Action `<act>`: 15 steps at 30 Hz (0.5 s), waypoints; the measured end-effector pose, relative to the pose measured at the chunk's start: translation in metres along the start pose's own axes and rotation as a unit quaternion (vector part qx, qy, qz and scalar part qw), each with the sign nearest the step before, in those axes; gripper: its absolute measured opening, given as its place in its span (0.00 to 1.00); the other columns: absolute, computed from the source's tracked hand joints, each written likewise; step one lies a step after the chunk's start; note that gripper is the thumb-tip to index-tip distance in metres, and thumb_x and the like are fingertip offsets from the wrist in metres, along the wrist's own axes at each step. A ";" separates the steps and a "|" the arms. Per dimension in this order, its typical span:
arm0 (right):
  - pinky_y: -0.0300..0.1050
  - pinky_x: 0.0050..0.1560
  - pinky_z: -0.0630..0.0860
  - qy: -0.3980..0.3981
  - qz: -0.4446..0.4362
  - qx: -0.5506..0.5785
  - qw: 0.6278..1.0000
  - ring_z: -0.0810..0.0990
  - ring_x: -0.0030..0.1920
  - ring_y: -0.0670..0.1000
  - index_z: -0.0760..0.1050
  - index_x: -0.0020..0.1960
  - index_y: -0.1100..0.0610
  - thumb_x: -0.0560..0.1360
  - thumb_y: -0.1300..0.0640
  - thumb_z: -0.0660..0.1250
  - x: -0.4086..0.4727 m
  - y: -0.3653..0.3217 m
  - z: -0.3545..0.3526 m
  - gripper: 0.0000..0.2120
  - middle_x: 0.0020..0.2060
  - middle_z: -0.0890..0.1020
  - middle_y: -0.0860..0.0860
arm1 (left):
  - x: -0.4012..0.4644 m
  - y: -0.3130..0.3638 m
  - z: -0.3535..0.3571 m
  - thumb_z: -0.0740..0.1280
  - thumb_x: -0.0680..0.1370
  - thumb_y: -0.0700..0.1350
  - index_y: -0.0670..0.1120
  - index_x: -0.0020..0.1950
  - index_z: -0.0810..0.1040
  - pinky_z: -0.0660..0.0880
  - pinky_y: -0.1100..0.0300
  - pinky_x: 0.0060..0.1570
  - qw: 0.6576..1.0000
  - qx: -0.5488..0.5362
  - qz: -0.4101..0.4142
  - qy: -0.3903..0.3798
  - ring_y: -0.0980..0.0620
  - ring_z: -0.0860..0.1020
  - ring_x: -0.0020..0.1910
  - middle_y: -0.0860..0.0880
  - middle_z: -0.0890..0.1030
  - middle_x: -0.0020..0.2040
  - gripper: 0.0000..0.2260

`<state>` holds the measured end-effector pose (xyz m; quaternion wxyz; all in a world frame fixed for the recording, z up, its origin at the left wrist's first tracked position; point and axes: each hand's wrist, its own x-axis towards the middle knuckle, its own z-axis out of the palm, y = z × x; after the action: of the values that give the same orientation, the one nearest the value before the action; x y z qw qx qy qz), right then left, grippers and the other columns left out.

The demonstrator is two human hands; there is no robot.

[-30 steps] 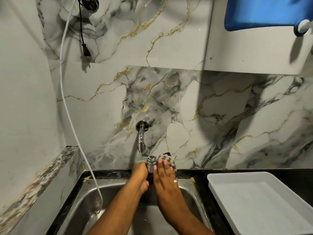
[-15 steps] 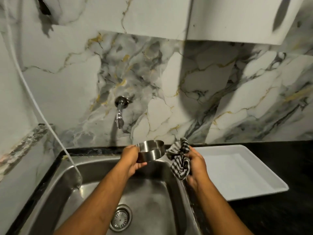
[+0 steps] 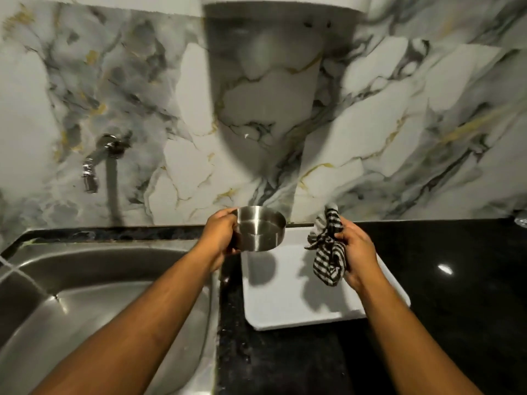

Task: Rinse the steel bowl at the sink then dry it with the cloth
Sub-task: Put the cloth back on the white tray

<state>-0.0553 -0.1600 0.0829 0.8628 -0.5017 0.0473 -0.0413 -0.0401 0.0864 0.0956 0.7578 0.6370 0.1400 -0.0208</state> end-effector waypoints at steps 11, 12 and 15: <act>0.57 0.76 0.48 -0.158 -0.032 -0.783 0.601 0.54 0.76 0.62 0.51 0.78 0.61 0.80 0.58 0.54 0.097 0.099 -0.148 0.28 0.77 0.57 0.61 | -0.004 -0.049 0.058 0.55 0.78 0.38 0.51 0.52 0.83 0.79 0.56 0.30 0.997 0.015 -0.042 0.063 0.50 0.82 0.36 0.49 0.86 0.39 0.17; 0.59 0.76 0.45 -0.169 -0.043 -0.820 0.545 0.51 0.77 0.64 0.49 0.78 0.63 0.80 0.55 0.54 0.100 0.119 -0.157 0.30 0.78 0.54 0.62 | -0.005 -0.052 0.057 0.55 0.79 0.39 0.51 0.53 0.82 0.79 0.54 0.35 0.996 0.025 -0.049 0.072 0.48 0.82 0.40 0.48 0.86 0.43 0.17; 0.62 0.75 0.43 -0.165 -0.054 -0.839 0.516 0.48 0.77 0.65 0.48 0.78 0.64 0.80 0.48 0.53 0.103 0.145 -0.166 0.33 0.78 0.51 0.65 | -0.003 -0.062 0.055 0.55 0.79 0.39 0.51 0.56 0.82 0.77 0.59 0.31 0.993 0.032 -0.064 0.089 0.47 0.80 0.42 0.45 0.85 0.46 0.17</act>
<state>0.0303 -0.2441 -0.1291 0.0305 -0.9919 -0.1104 0.0543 -0.0455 0.0206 0.0450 0.7188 0.6497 0.2467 -0.0165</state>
